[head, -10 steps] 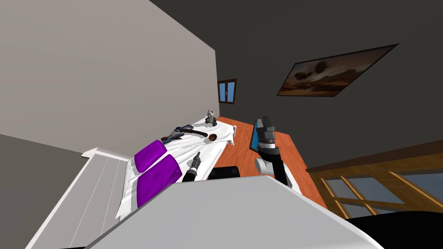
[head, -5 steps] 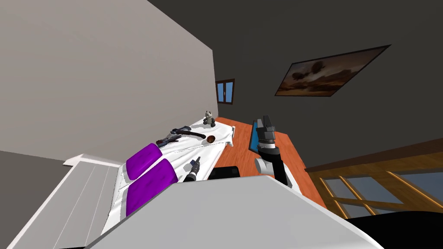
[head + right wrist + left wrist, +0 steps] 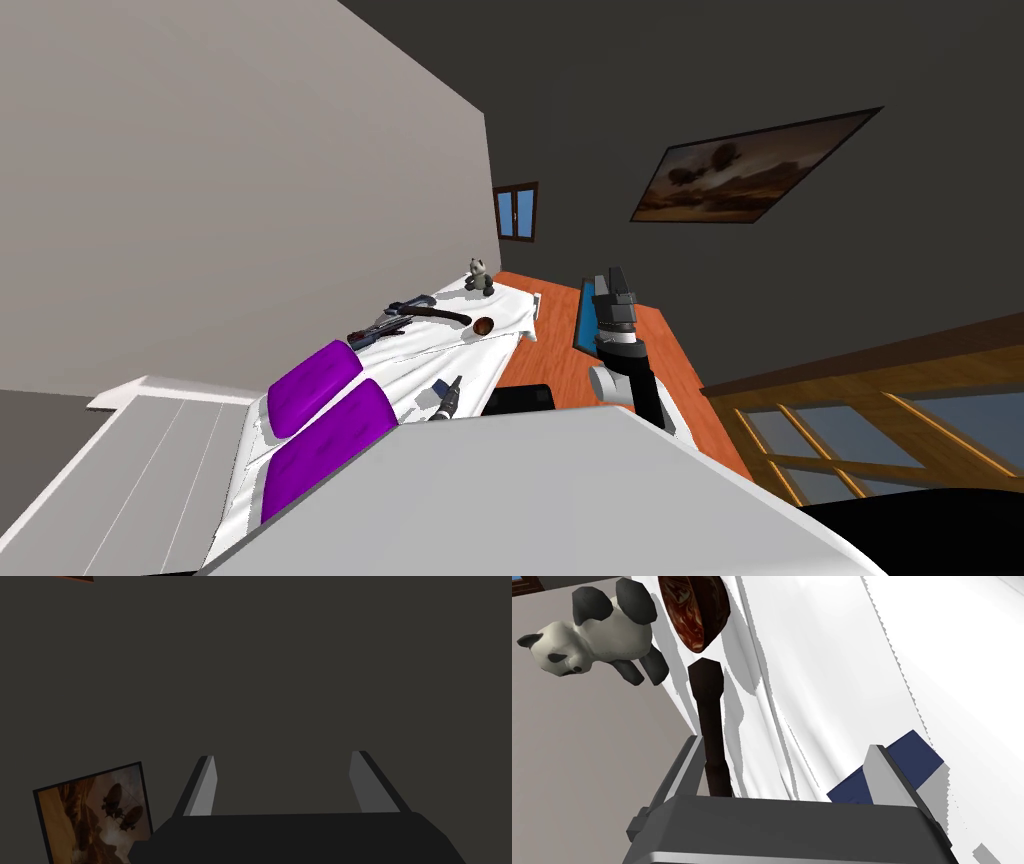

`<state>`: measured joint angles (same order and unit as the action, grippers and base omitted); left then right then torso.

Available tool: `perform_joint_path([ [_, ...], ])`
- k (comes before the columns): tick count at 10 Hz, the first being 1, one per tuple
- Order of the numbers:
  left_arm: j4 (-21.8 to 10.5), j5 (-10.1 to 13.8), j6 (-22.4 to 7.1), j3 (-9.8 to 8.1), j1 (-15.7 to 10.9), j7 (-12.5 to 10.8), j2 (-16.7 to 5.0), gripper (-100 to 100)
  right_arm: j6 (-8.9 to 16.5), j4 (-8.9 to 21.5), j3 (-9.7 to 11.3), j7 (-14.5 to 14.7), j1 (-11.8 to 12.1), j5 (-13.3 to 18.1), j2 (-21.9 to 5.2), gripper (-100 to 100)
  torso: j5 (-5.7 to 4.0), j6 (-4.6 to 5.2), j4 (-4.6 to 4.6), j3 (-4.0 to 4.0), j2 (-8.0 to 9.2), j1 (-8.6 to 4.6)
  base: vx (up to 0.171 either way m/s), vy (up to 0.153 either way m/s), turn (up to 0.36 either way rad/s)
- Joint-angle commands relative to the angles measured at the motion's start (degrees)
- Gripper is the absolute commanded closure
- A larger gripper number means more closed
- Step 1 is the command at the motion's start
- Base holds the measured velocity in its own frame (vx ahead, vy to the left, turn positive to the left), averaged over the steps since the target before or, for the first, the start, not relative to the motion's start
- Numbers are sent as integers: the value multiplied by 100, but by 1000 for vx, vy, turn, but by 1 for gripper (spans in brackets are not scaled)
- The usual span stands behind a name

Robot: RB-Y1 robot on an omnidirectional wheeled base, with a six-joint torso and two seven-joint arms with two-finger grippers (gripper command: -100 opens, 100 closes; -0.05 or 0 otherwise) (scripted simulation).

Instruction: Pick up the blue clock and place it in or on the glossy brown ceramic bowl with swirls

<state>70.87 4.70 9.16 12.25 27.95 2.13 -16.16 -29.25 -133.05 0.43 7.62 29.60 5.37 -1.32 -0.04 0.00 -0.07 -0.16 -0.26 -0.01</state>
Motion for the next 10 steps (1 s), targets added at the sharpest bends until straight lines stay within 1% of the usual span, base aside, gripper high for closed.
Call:
perform_joint_path([
  [1, -286, 8, -180, 44, 10, 73, -49, -100, 0, 0, 0, 0, 0, 0, 0, 0, 0, 0, 0, 0, 0, 0, 93, -8, -112],
  [2, -485, 21, -304, 83, 6, 123, -108, -100, 0, 0, 0, 0, 0, 0, 0, 0, 1, 1, -1, -3, -6, 3, 147, -20, -181],
  [3, -635, 21, -304, 83, 6, 123, -108, -100, 0, 0, 0, 0, 0, 0, 0, 0, 0, 1, -4, -11, -21, 0, 126, -19, -63],
  [4, -807, 34, -426, 118, 1, 173, -167, -100, 0, 0, 0, 0, 1, 0, 0, 0, 0, 0, -4, -12, -20, -1, 114, -15, -121],
  [6, -925, 34, -426, 118, 1, 173, -167, -100, 0, 0, 0, 0, 0, 0, 0, 0, 0, -1, -2, -4, -5, 1, 49, -6, -25],
  [8, -1366, 58, -665, 178, -8, 266, -284, -100, 0, 0, 0, 0, 0, 0, 0, 0, 0, 1, 2, 4, 6, 2, 85, -13, -173],
  [9, -1471, 58, -665, 178, -8, 266, -284, -100, 0, 0, 0, 0, 0, 0, 0, 0, -1, 2, -1, -4, -7, -1, 94, 10, -69],
  [10, -1672, 69, -780, 204, -14, 309, -342, -100, 0, 0, 0, 0, 1, 0, 0, 0, 1, -1, -2, -4, -7, 6, 114, 5, -111],
])
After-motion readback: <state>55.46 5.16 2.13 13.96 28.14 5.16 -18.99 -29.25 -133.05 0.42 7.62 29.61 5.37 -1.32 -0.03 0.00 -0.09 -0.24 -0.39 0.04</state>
